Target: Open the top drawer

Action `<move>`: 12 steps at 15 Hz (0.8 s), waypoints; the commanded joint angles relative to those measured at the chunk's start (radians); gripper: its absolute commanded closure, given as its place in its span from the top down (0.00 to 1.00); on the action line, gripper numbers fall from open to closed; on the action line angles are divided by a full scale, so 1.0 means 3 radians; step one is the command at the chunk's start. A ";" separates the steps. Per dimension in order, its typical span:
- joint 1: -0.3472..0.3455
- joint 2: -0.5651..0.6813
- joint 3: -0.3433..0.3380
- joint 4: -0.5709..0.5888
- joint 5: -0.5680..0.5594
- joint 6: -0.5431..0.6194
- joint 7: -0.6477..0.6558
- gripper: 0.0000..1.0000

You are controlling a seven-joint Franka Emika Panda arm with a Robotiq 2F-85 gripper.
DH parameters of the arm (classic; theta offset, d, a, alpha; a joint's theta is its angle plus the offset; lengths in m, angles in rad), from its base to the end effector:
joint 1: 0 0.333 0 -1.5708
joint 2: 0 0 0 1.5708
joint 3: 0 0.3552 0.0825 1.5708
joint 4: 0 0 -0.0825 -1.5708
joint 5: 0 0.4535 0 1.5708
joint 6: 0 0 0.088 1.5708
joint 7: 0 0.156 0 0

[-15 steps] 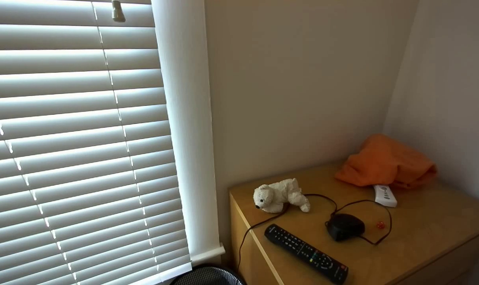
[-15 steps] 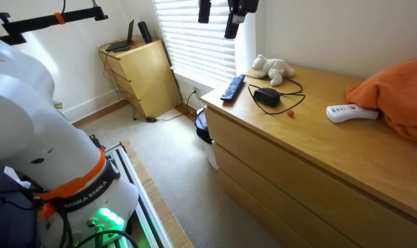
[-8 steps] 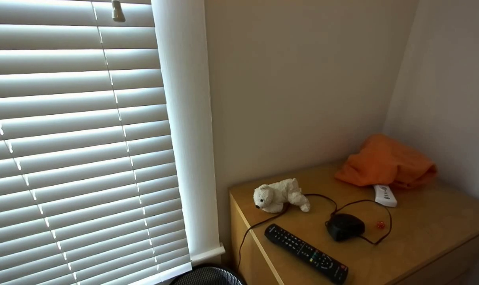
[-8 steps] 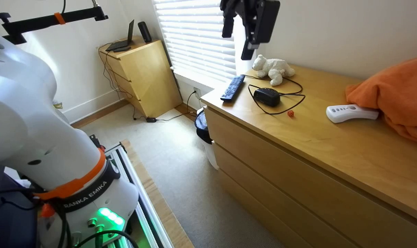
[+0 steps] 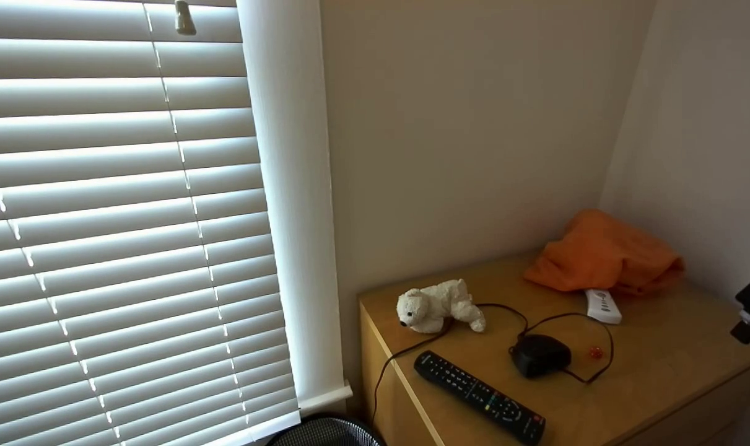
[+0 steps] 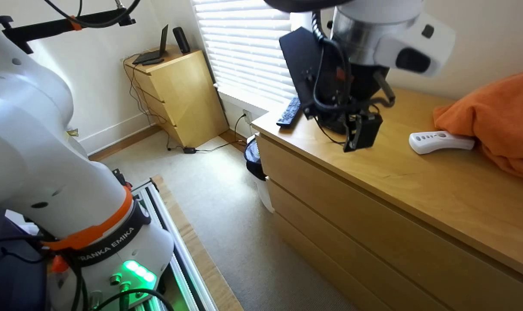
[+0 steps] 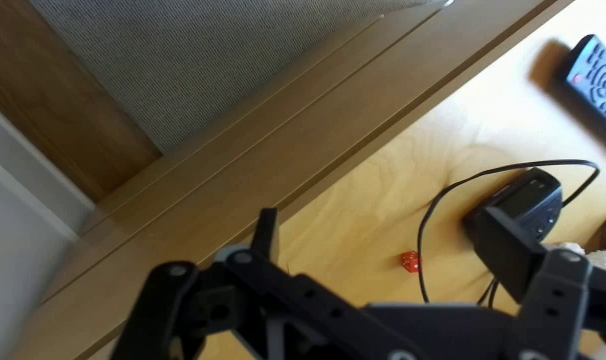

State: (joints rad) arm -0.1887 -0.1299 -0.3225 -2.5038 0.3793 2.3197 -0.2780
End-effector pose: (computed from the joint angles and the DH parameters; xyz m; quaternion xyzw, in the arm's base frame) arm 0.4407 -0.2196 0.2667 -0.9570 0.2436 -0.0290 0.1549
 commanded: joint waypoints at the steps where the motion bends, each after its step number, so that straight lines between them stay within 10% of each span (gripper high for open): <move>1: -0.0049 0.0333 -0.0073 -0.0078 0.0552 0.0195 -0.0524 1.00; 12: -0.0577 0.1147 0.0036 0.0123 0.1511 -0.0058 -0.1633 1.00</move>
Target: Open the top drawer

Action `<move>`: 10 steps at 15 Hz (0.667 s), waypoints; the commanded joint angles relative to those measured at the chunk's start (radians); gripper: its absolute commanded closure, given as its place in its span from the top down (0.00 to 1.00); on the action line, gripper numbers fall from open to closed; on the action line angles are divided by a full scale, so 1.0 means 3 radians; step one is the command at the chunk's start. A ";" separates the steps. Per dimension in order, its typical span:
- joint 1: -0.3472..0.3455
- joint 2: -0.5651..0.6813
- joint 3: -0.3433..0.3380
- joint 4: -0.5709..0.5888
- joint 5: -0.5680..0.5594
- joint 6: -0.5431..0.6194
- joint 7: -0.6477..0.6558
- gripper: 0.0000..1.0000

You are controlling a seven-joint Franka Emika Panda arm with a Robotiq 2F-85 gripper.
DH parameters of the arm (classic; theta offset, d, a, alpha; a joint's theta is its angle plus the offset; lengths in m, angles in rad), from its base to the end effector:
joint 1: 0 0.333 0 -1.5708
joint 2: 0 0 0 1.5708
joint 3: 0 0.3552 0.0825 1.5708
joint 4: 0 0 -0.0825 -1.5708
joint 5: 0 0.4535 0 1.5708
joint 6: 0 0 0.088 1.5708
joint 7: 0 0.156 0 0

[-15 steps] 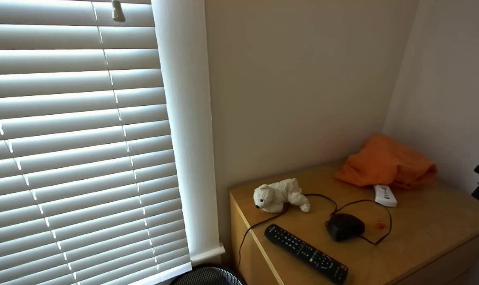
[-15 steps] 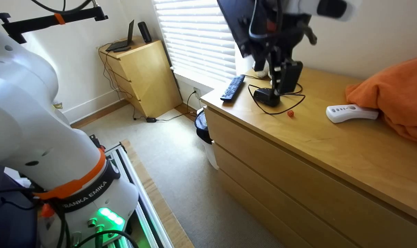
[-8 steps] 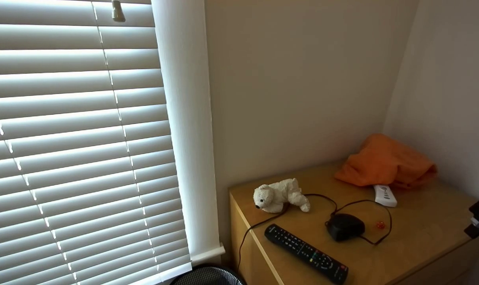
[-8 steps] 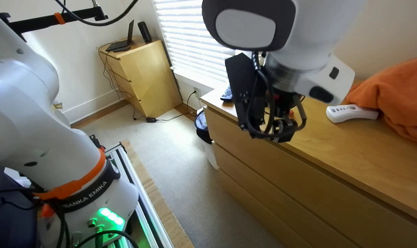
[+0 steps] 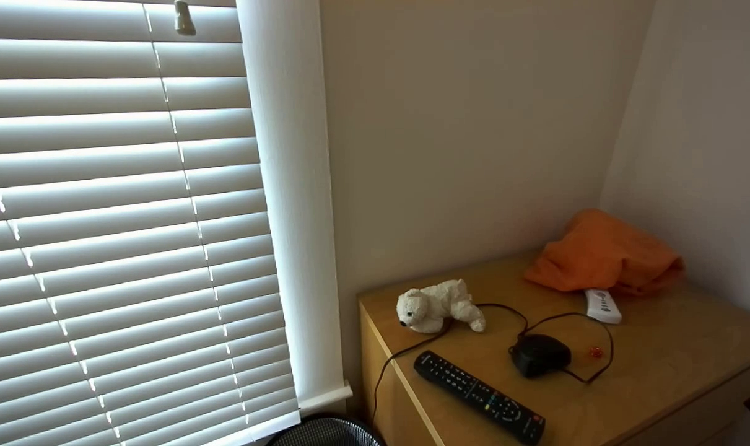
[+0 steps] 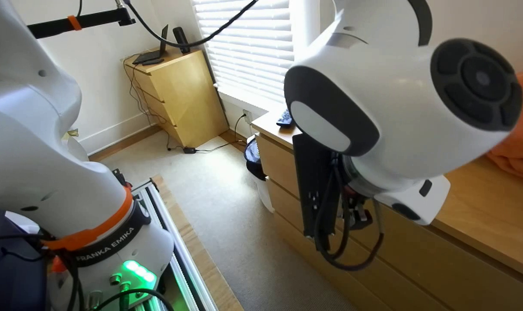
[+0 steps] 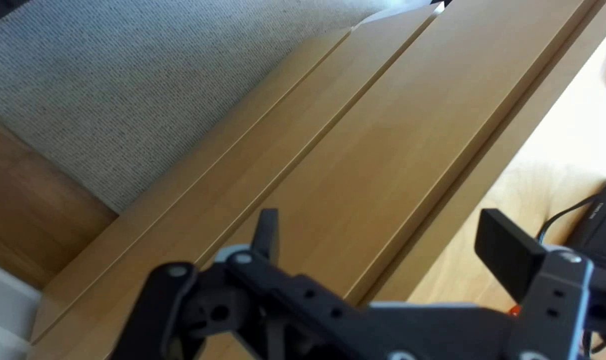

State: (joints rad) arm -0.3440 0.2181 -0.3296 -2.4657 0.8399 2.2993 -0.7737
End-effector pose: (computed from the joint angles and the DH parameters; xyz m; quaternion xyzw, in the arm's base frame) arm 0.3907 -0.2708 0.1254 -0.9218 0.2798 -0.0244 0.2673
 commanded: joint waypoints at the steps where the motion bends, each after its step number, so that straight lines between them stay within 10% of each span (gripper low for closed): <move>1: -0.0105 0.0070 0.0064 0.0050 0.0012 -0.0070 -0.0034 1.00; 10: -0.0228 0.0400 0.0150 0.0317 0.0147 -0.0351 -0.0194 1.00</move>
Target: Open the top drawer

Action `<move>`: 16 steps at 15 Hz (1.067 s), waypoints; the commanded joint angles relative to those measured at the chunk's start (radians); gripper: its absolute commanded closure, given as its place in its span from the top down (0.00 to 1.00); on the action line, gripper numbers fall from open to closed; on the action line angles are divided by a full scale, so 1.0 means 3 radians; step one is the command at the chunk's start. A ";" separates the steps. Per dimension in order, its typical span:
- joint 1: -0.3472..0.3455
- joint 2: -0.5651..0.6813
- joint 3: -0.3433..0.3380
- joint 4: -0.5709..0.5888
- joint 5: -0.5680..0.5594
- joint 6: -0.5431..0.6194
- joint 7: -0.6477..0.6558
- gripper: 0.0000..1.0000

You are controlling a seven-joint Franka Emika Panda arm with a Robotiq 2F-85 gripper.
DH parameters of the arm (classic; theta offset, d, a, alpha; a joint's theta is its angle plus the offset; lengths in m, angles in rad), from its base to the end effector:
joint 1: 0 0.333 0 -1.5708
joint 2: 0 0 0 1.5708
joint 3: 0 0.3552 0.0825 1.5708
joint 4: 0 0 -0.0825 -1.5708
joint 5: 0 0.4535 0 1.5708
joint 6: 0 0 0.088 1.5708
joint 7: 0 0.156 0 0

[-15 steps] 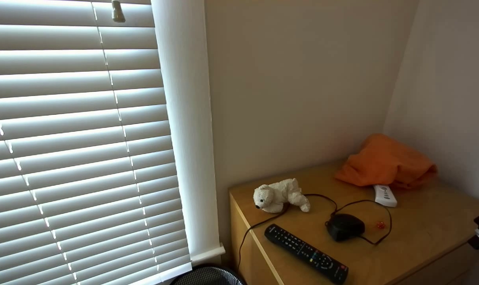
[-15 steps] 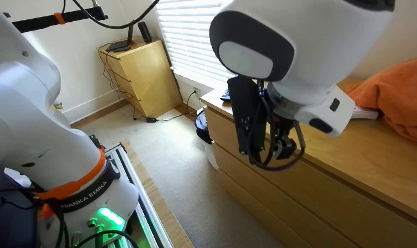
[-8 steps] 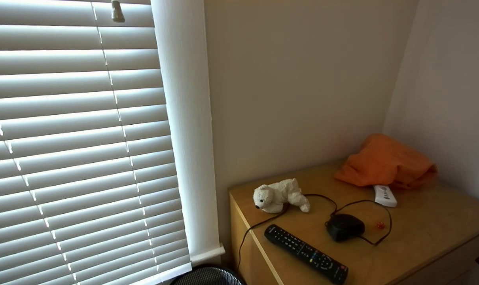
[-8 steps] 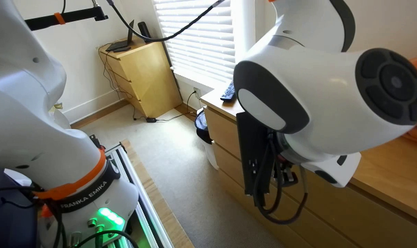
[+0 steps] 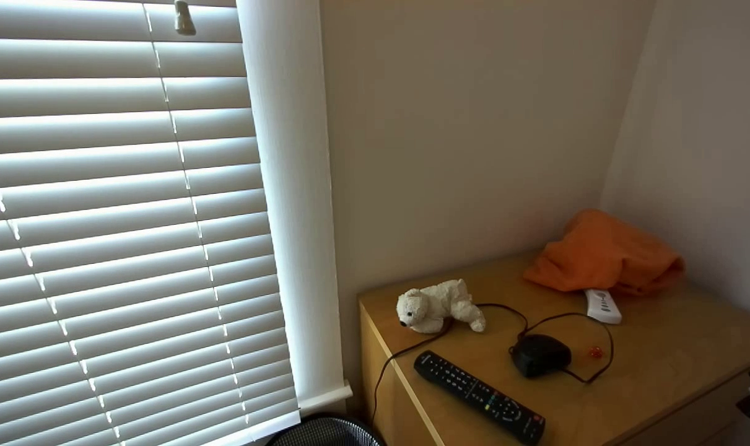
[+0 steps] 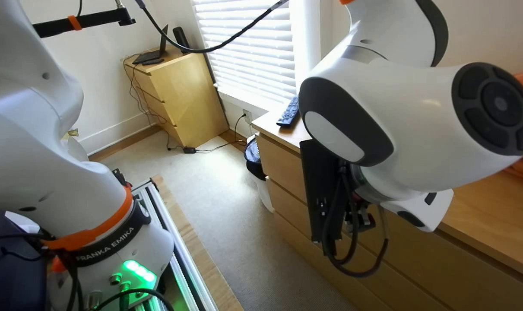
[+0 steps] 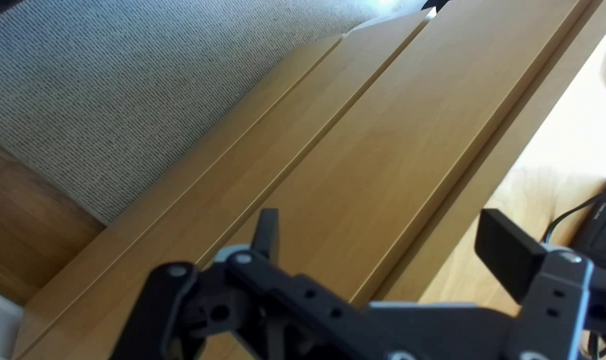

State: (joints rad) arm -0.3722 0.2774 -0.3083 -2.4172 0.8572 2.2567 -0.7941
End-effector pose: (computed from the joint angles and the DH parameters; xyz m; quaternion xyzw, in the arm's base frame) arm 0.3984 -0.2758 0.1125 -0.9180 0.2762 -0.0154 0.2840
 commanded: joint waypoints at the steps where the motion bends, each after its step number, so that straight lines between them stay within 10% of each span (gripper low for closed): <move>1: -0.0175 0.0294 0.0090 0.0217 0.0115 -0.0293 -0.0184 1.00; 16: -0.0653 0.1545 0.0253 0.1211 0.1007 -0.1028 -0.1119 1.00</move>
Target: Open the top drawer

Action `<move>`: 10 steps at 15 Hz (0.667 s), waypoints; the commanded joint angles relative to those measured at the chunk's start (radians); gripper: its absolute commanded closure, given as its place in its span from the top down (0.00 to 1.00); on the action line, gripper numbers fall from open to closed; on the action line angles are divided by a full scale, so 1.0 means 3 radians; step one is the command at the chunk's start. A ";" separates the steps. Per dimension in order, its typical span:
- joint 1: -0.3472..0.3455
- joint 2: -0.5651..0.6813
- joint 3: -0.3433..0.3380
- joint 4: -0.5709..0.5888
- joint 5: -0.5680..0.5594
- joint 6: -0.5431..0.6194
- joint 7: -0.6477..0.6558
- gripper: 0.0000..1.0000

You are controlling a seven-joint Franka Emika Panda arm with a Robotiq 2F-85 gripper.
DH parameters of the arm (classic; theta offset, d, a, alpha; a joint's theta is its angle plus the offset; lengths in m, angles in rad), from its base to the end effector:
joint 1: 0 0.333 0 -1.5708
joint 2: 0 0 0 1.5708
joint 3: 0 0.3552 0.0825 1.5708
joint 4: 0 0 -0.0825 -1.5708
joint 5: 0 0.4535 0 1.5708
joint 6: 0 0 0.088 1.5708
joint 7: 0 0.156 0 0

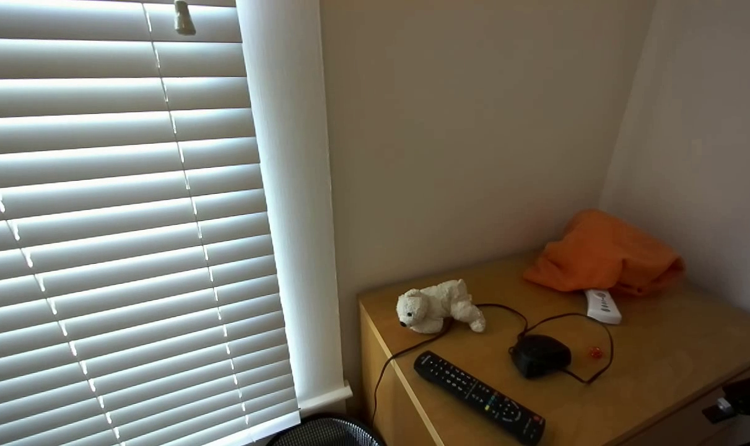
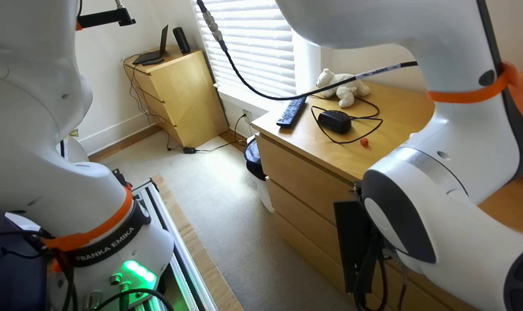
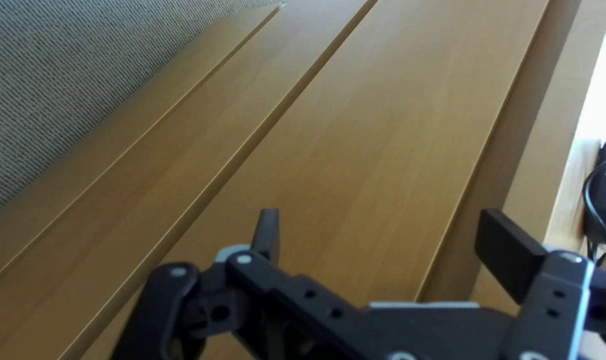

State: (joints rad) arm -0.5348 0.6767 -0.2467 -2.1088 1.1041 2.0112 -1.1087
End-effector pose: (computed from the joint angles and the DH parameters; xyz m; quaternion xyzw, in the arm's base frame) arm 0.4272 -0.3236 0.0063 -0.8780 0.2451 -0.0622 0.4064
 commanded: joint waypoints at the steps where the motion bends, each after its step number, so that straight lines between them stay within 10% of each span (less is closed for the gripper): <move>1: -0.0118 0.0272 0.0048 0.0230 0.0213 -0.0284 -0.0063 1.00; 10: -0.0188 0.0579 -0.0030 0.0485 0.0272 -0.0754 -0.0065 1.00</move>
State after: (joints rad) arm -0.6029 0.8468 -0.2429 -1.9666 1.1796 1.7926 -1.1271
